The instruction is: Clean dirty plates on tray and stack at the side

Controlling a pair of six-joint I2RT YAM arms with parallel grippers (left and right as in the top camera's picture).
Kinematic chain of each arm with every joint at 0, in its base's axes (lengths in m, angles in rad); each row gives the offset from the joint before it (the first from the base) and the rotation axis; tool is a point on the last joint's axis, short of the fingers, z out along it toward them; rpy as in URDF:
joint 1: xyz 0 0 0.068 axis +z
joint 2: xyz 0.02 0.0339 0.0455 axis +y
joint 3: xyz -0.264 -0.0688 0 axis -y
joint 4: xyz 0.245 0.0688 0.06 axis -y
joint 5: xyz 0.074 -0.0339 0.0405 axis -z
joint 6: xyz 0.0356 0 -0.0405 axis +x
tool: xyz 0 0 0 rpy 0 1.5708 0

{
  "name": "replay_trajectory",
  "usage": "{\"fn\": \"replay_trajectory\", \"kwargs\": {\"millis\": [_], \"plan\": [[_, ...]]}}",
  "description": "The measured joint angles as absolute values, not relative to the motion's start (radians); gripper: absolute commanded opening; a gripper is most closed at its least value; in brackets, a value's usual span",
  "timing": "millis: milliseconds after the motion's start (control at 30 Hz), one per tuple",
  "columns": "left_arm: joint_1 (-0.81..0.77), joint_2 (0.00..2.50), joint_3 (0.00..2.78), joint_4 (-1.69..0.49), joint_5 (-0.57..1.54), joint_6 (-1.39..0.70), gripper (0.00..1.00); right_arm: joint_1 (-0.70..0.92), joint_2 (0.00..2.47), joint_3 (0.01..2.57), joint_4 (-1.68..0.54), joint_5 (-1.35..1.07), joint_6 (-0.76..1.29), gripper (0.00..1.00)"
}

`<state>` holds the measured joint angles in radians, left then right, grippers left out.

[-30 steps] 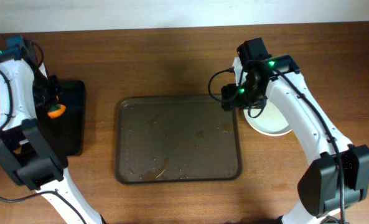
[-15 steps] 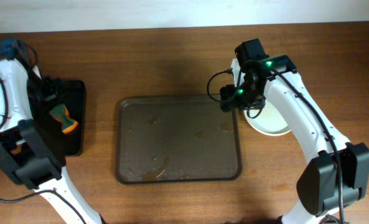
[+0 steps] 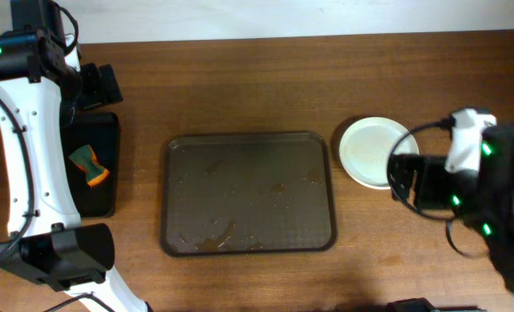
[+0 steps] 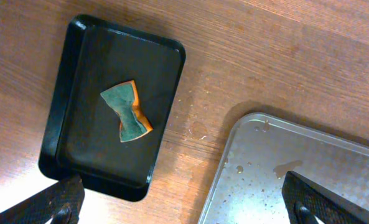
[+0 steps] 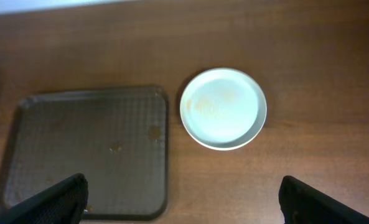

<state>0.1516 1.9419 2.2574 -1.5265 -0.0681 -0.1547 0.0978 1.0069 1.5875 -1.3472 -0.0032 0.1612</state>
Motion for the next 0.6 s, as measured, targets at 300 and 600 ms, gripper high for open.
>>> {"fn": "replay_trajectory", "kwargs": {"millis": [300, 600], "plan": [[0.152, 1.942, 2.257, -1.526, -0.068, -0.155, 1.0, 0.052, 0.875, 1.507, -1.256, 0.0, 0.149, 0.98], [0.152, 1.942, 2.258, -1.525, -0.068, -0.155, 1.0, -0.053, 0.198, 0.349, -0.181, -0.199, -0.036, 0.98]]}}
